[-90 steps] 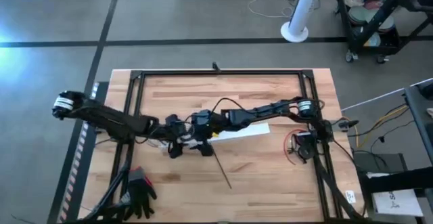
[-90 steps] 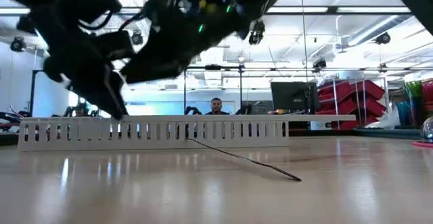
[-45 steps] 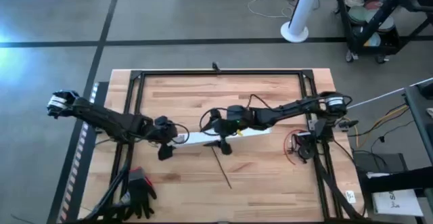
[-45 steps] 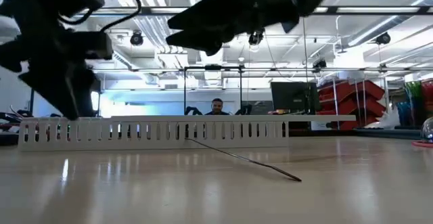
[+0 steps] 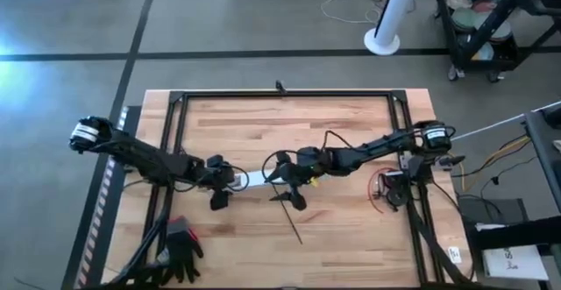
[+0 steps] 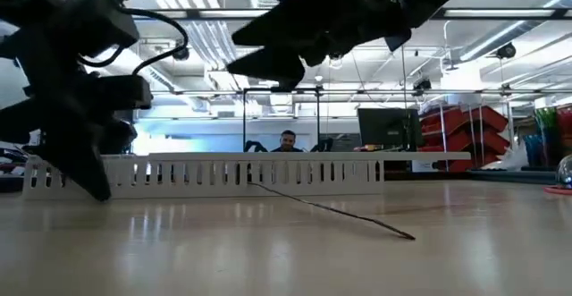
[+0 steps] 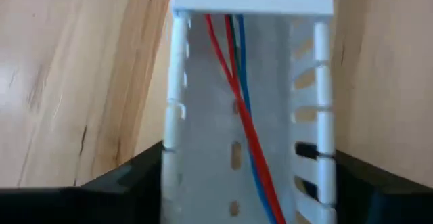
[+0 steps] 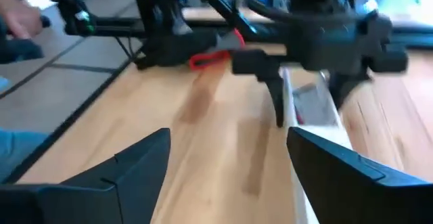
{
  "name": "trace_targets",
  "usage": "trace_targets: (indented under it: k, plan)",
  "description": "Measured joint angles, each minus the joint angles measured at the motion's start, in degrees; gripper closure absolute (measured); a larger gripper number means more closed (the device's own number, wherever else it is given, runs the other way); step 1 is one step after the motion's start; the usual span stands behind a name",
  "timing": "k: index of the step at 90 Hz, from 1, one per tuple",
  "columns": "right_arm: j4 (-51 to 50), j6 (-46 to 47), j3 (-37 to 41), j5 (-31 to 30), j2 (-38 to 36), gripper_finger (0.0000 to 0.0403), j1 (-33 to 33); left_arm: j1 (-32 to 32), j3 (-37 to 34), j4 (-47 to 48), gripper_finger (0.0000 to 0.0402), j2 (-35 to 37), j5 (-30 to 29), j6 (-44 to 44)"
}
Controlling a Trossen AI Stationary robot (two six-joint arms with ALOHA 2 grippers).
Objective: Ziptie cables
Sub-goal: Close the white cable duct
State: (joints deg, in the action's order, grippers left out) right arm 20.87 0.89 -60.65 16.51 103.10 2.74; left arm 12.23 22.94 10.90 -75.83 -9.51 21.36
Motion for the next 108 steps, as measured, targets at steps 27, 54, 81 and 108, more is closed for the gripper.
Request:
trace_targets:
  k: [27,54,81,108]
  plan:
    - [-14.07,-3.46,2.63,-0.02,-10.14,0.0175,0.07,0.0,-0.02,-18.04,0.0186,-6.8,-0.12,-2.07]
    - [-12.14,-3.48,9.34,-11.96,-10.34,0.0188,-0.28,-1.82,6.53,-26.13,0.017,-19.58,-2.11,-4.98]
    - [-9.93,-6.76,7.25,-12.1,-1.7,0.0114,-2.4,-2.32,10.67,-26.8,0.0173,-24.27,-1.54,-7.88]
    - [-9.53,-5.32,7.48,-9.16,0.31,0.0125,-2.14,-2.32,9.45,-27.23,0.0179,-23.54,-1.94,-5.15]
